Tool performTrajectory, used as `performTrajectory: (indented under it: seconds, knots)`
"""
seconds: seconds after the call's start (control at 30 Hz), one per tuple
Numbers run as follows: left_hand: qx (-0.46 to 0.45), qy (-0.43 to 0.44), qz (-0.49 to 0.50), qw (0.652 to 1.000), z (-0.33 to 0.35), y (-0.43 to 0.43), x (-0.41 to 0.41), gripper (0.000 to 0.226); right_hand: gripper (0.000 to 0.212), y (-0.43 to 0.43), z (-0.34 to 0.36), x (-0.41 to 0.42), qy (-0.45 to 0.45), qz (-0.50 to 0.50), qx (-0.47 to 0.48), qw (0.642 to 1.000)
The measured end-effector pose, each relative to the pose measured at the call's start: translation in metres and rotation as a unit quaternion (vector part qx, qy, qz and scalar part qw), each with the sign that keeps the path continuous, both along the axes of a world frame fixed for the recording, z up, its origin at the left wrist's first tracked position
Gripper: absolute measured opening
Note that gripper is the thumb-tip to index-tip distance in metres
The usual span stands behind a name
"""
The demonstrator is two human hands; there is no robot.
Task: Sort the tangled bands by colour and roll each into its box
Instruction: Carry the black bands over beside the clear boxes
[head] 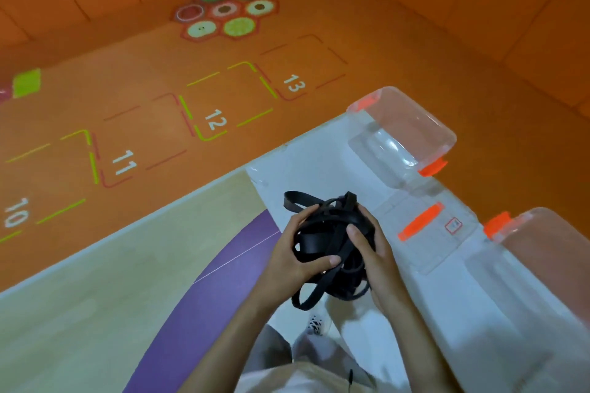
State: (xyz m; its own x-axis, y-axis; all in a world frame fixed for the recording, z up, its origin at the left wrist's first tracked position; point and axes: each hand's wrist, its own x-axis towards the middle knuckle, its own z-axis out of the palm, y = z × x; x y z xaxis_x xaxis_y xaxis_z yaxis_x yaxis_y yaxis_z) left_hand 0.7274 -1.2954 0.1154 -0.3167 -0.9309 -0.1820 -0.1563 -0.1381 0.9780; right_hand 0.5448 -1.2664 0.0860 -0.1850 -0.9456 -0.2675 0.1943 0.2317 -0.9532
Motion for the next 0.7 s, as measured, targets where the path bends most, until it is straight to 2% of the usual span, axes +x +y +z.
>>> performTrajectory:
  seconds: [0.07,0.23,0.47,0.63,0.7]
  knots:
    - [0.000,-0.008,-0.025,1.000,0.002,-0.030,0.000,0.081,0.068,-0.020,0.000,0.003,-0.010,-0.031,0.007,0.999]
    - [-0.011,0.000,-0.070,0.998,-0.003,-0.097,-0.006,0.083,0.053,-0.072,0.001,0.007,-0.009,-0.094,0.016,0.995]
    - [-0.005,0.009,-0.177,0.984,-0.030,-0.195,-0.013,0.087,0.061,-0.134,-0.017,0.008,0.028,-0.183,0.023,0.982]
    - [0.004,-0.033,-0.265,0.964,-0.068,-0.256,-0.020,0.086,0.065,-0.171,-0.043,0.020,0.015,-0.241,0.093,0.966]
    - [0.007,-0.069,-0.300,0.951,-0.089,-0.277,-0.019,0.086,0.065,-0.185,-0.060,0.027,-0.017,-0.262,0.127,0.956]
